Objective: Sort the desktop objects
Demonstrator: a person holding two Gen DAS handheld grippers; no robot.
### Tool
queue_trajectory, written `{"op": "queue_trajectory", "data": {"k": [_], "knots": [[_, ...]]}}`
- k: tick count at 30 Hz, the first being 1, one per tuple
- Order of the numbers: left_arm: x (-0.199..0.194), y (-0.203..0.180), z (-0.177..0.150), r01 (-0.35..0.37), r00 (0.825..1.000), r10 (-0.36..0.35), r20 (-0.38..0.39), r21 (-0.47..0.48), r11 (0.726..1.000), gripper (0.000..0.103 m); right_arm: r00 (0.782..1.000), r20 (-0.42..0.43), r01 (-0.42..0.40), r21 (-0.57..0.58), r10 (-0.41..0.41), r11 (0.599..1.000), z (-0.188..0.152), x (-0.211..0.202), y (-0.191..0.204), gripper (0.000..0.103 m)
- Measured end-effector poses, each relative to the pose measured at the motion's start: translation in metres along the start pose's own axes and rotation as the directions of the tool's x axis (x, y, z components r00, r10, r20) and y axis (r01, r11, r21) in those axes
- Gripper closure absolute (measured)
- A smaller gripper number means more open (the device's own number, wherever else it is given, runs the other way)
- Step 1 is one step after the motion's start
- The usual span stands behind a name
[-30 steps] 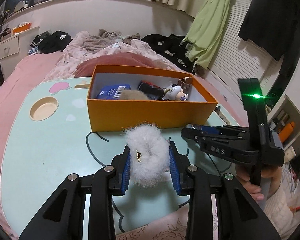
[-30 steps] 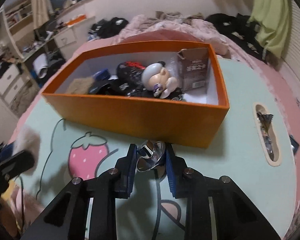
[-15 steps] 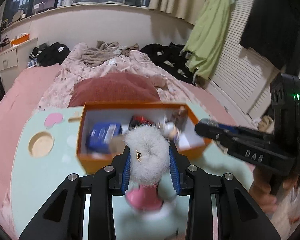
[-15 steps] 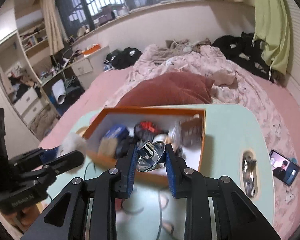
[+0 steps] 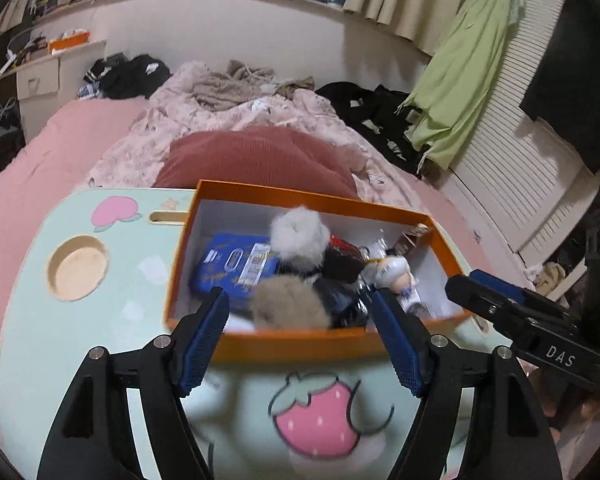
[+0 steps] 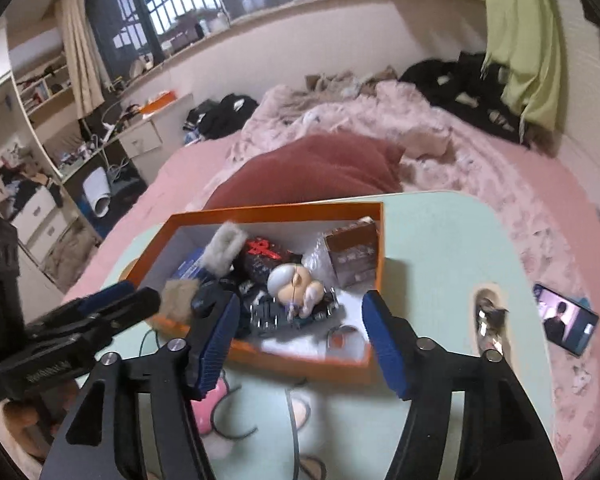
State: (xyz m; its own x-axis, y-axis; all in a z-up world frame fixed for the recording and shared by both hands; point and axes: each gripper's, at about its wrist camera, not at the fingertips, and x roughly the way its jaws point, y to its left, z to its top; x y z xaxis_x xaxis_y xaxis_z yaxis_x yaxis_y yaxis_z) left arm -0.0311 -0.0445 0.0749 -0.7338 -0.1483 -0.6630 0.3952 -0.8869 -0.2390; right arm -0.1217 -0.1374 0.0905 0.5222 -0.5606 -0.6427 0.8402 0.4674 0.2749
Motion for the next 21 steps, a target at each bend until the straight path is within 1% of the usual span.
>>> {"op": "queue_trajectory", "data": {"k": [2,5,7,9,10,13,14,15,16,17,18,19,21], "knots": [[-0.012,-0.005,-0.013,-0.023,1.000,0.023,0.003,0.046,0.999,0.025,1.000,0.009,0.021,-0.024,-0.020,1.000,-0.015,-0.009,0.004,0.033],[-0.021,-0.008,-0.034,-0.037,0.999,0.038,-0.022,0.083,0.996,0.024,0.997,0.011,0.081,-0.080,-0.080,0.994,-0.046,-0.020,0.010,0.028],[-0.021,-0.008,-0.047,-0.025,0.999,0.029,-0.041,0.084,0.996,0.024,0.994,-0.014,0.107,-0.104,-0.109,0.989,-0.065,-0.018,0.010,0.028],[-0.015,-0.007,-0.059,-0.032,0.995,0.040,-0.088,0.089,0.996,0.024,0.991,-0.047,0.118,-0.110,-0.124,0.987,-0.079,-0.013,0.007,0.028],[-0.007,-0.008,-0.065,-0.050,0.990,0.063,-0.124,0.103,0.993,0.024,0.988,-0.067,0.130,-0.111,-0.138,0.985,-0.086,-0.008,0.005,0.028],[0.010,-0.009,-0.074,-0.081,0.976,0.103,-0.192,0.122,0.989,0.024,0.979,-0.098,0.164,-0.126,-0.177,0.978,-0.099,0.006,0.003,0.027],[0.014,-0.009,-0.076,-0.099,0.972,0.124,-0.199,0.130,0.987,0.023,0.974,-0.079,0.201,-0.148,-0.214,0.968,-0.102,0.007,0.006,0.019],[0.015,-0.010,-0.077,-0.123,0.969,0.150,-0.196,0.145,0.982,0.022,0.971,-0.072,0.214,-0.151,-0.227,0.965,-0.104,0.008,0.007,0.010],[0.017,-0.012,-0.078,-0.146,0.965,0.177,-0.195,0.165,0.976,0.019,0.972,-0.075,0.211,-0.149,-0.224,0.966,-0.107,0.008,0.007,0.007],[0.018,-0.014,-0.081,-0.167,0.960,0.201,-0.195,0.180,0.969,0.009,0.971,-0.080,0.211,-0.145,-0.224,0.967,-0.108,0.009,0.005,0.001],[0.021,-0.013,-0.083,-0.160,0.959,0.196,-0.205,0.179,0.971,0.002,0.970,-0.085,0.215,-0.137,-0.228,0.967,-0.109,0.010,0.002,0.000],[0.023,-0.013,-0.084,-0.153,0.959,0.191,-0.208,0.183,0.971,0.000,0.970,-0.082,0.215,-0.134,-0.227,0.967,-0.109,0.011,0.000,0.000],[0.025,-0.013,-0.086,-0.148,0.959,0.186,-0.212,0.184,0.972,0.000,0.971,-0.077,0.214,-0.137,-0.226,0.967,-0.109,0.010,-0.001,0.000]]}}
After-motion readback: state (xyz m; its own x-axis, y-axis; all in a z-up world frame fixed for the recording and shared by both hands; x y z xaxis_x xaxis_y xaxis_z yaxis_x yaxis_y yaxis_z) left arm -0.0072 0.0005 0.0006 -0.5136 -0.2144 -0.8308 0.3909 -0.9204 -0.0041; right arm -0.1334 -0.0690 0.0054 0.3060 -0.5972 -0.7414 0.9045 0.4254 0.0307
